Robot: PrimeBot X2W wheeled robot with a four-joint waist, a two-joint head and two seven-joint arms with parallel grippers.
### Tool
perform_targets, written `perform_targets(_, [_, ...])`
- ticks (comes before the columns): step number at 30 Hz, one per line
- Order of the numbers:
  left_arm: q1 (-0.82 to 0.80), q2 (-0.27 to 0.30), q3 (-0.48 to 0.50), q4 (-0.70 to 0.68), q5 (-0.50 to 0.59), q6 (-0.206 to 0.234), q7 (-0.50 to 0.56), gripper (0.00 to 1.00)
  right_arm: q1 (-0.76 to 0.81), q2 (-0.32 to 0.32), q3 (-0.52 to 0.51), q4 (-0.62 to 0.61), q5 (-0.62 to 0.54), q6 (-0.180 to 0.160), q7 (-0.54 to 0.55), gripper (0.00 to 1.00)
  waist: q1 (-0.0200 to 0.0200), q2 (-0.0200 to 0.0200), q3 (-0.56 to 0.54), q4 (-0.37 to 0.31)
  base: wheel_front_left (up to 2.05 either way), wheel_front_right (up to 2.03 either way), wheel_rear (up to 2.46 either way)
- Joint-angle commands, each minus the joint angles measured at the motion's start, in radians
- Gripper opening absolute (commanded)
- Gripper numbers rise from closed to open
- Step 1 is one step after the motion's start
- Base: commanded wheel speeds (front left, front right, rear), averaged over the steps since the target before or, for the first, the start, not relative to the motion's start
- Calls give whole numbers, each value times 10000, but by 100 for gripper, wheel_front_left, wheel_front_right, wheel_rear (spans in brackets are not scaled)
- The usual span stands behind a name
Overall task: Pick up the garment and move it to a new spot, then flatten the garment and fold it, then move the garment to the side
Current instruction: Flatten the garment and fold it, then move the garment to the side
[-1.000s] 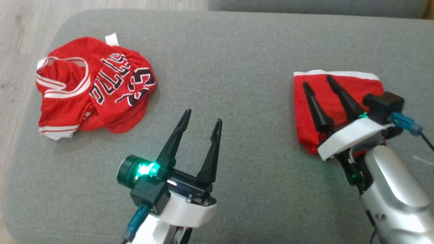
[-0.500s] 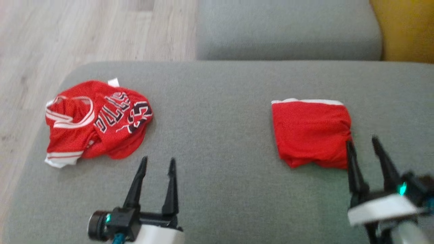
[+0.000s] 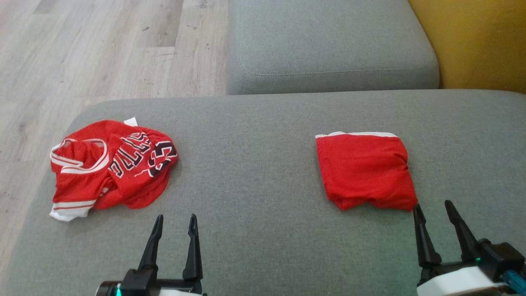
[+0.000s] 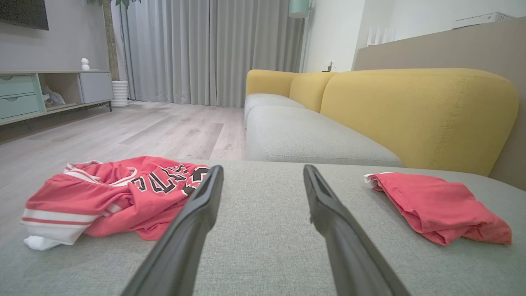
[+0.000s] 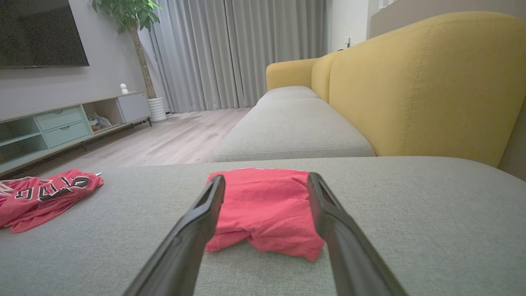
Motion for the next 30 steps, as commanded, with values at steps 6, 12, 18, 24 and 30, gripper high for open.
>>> perform_targets(6, [-396,-20,434,-169,146,-93,-51,100,-287,-35,89,-270,-174,67,-108,100,0,0,90,46,0,0,0])
perform_targets(12, [-419,-20,466,-149,193,-123,-51,100,-276,1,30,-247,-185,67,-108,100,0,0,160,94,0,0,0])
perform_targets(18, [-447,-20,465,-217,219,-116,-51,100,-381,-8,-167,-158,-161,67,-108,100,0,0,449,145,0,0,0])
perform_targets(24, [-695,-20,289,-345,276,-137,-51,100,-1384,-291,-321,781,431,67,-108,100,0,0,1338,186,0,0,0])
perform_targets(30, [-1365,-20,40,-476,286,-133,-51,100,-3761,-1277,182,3105,2466,67,497,100,0,0,2549,302,0,0,0])
